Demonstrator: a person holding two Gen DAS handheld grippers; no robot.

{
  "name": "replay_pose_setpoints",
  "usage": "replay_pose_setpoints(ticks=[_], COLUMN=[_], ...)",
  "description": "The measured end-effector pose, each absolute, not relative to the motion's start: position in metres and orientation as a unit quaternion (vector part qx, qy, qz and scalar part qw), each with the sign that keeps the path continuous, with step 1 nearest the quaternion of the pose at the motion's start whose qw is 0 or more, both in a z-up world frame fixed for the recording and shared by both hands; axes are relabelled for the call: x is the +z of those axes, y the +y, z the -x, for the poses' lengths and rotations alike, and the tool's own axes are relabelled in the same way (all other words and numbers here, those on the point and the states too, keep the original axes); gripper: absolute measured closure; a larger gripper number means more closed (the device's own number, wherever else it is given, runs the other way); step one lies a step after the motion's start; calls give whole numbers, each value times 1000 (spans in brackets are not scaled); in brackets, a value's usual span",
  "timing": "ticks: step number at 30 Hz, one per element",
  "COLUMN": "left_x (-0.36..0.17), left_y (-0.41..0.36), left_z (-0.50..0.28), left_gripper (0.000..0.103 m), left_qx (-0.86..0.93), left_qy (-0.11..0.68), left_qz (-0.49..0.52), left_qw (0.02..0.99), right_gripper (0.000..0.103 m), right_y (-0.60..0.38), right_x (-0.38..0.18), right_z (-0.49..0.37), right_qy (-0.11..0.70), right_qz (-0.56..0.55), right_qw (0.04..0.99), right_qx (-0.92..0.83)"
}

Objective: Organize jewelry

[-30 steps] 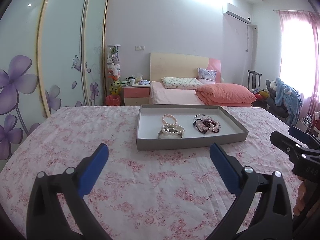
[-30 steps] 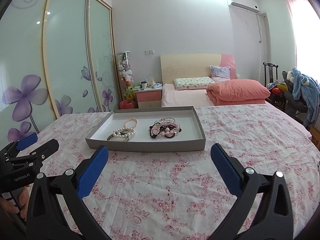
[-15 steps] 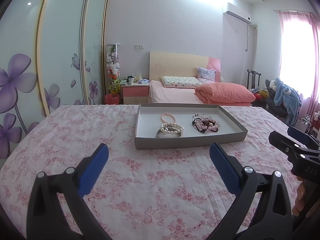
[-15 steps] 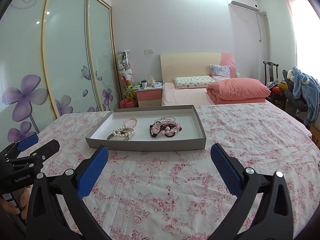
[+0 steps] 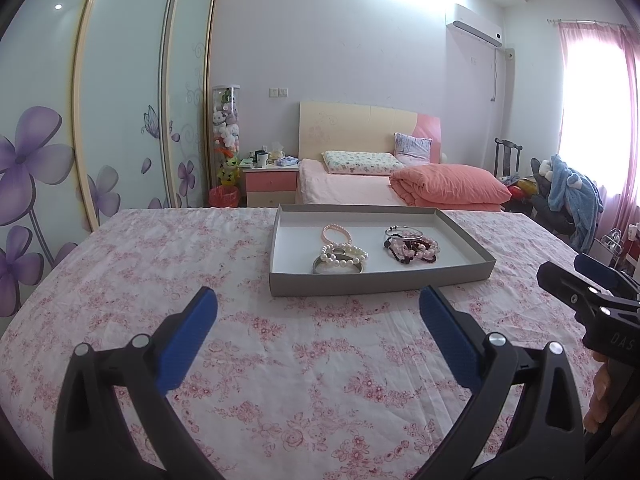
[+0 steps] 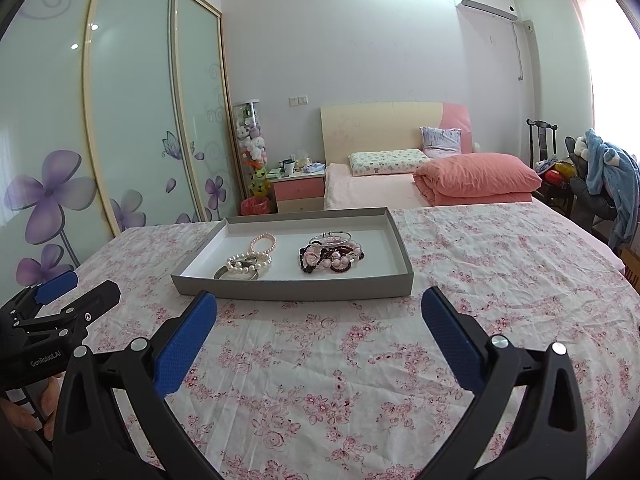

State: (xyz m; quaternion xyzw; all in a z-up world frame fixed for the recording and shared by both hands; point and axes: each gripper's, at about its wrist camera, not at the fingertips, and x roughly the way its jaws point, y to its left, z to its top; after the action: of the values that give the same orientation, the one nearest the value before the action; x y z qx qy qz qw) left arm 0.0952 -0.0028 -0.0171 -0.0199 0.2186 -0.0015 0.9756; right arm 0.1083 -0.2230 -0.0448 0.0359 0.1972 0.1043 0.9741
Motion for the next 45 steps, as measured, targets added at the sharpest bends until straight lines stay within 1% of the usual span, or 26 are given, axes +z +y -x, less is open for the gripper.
replay_pose_setpoints(ticks=[45], left_x=[-24], left_y=[-5], left_z=[-96], left_gripper=[4], left_qx=[2], left_qy=[226], left_qz=[23], left_qw=[974], right_gripper=[2], right_y=[-222], right_x=[-48], right_z=[-107], right_qy=[201], right_qz=[-40], right_qw=[973], right_qx=[104])
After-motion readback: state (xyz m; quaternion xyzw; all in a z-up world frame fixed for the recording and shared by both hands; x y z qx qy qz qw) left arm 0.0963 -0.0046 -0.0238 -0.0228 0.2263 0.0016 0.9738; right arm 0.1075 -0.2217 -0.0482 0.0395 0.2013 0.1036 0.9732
